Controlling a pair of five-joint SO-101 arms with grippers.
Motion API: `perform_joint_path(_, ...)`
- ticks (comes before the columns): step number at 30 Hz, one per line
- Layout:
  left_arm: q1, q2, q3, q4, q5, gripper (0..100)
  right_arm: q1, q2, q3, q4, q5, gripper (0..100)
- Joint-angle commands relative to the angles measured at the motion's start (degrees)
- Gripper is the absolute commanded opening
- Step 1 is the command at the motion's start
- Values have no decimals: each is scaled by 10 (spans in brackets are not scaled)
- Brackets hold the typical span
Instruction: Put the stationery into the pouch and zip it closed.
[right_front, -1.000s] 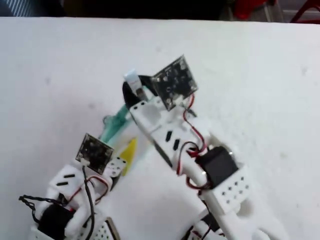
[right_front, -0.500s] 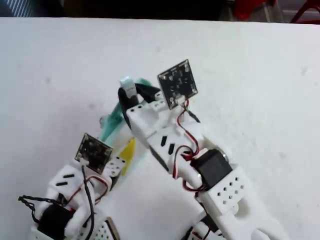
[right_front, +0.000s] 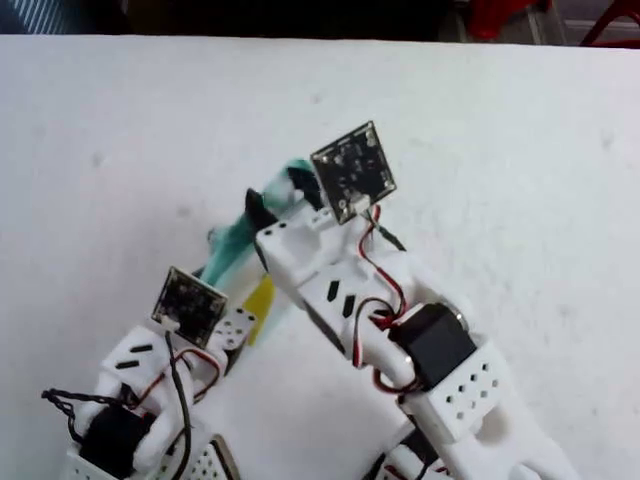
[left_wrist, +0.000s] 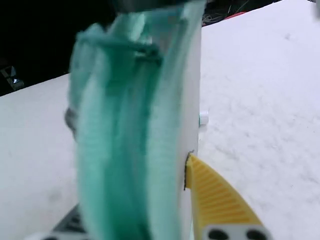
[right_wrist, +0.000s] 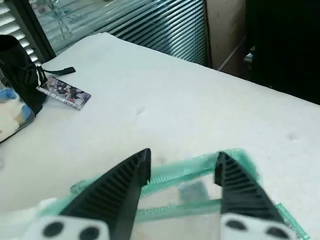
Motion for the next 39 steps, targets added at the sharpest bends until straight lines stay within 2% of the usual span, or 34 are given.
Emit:
perform_joint_path(1,-8,-1,-3,-20,1,158,-1,-4,-33,15,9,265)
perform_joint_path(6,-8,-1,-3,-18,1,158,7,-4,-51,16,11,265)
perform_joint_path(12,-11,-1,-3,-18,0,146,145,17,-147,60,5,265)
perform_joint_path(16,-39,-1,0,-35,-1,25,208,87,-155,89,13,265)
perform_joint_path(20,-59,-1,2,-40,0,20,255,168,-162,82,68,265)
perform_joint_path(24,-88,-1,1,-43,3,24,262,284,-202,85,137,265)
perform_joint_path(28,-129,-1,-3,-44,64,24,250,417,-271,91,184,265)
perform_joint_path(32,-181,-1,-1,-55,109,24,234,560,-384,154,225,265)
perform_joint_path(39,-183,-1,0,-55,114,24,221,791,-607,269,315,265)
